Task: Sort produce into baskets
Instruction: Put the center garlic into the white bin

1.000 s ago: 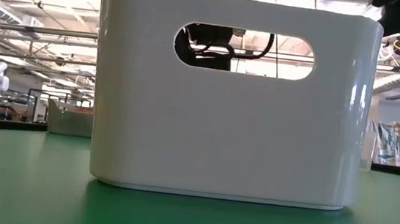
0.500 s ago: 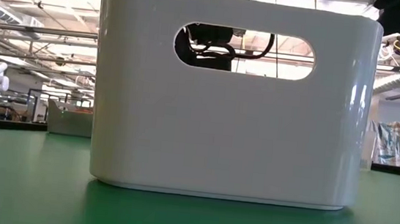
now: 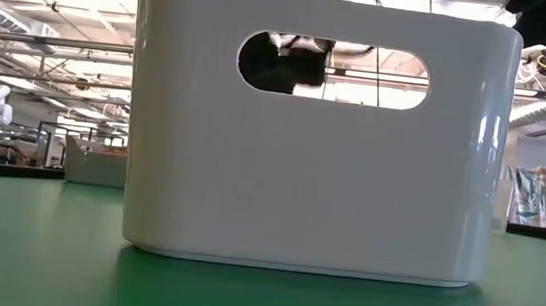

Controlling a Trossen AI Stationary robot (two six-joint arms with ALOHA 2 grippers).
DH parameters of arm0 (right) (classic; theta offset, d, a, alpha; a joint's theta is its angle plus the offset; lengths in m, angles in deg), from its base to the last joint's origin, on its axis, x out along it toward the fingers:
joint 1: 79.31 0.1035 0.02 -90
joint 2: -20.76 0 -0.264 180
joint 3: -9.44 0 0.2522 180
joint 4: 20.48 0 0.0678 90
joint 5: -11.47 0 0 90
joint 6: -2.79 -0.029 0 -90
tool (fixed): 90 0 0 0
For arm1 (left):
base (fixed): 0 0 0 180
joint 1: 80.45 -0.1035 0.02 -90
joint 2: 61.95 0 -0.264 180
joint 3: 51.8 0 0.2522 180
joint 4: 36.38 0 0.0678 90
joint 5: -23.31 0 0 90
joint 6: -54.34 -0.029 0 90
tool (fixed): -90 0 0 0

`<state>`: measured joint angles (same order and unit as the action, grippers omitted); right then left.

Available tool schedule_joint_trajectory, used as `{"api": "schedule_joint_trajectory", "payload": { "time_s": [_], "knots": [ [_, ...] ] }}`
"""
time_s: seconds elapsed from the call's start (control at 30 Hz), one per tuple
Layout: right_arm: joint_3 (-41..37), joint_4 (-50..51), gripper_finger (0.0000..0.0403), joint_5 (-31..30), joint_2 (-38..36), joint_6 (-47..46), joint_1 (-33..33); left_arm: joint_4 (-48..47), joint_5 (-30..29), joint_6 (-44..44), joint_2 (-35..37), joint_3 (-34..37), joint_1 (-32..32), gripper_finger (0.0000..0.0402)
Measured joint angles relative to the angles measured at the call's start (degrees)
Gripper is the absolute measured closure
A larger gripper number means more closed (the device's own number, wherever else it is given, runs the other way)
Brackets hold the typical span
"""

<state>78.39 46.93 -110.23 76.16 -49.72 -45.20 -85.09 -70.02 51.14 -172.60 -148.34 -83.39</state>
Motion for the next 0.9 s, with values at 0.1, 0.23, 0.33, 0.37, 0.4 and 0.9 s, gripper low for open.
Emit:
{"api": "schedule_joint_trajectory", "payload": {
  "time_s": [0.1,0.23,0.33,0.37,0.4,0.9],
  "knots": [
    [0.0,0.0,0.009,-1.0,0.0,2.2,0.0,-5.4,0.0,2.9,0.1,-5.9,1.2,0.0392],
    [0.0,0.0,0.009,-2.9,0.0,5.2,0.0,-11.8,0.6,9.4,0.3,-13.5,3.9,0.0391],
    [0.0,0.0,0.009,-3.0,0.0,7.7,0.0,-12.7,4.1,14.4,0.3,-16.0,7.1,0.0391],
    [0.0,0.0,0.009,-3.0,0.0,8.4,0.0,-12.8,5.0,16.1,0.3,-16.3,8.3,0.0391],
    [0.0,0.0,0.009,-3.0,0.0,9.0,0.0,-12.7,5.7,18.3,0.3,-16.5,9.6,0.0391],
    [0.0,-1.4,0.009,-3.0,0.0,18.9,0.0,-8.9,-1.7,32.9,0.2,-15.3,23.7,0.0391]
  ]
}}
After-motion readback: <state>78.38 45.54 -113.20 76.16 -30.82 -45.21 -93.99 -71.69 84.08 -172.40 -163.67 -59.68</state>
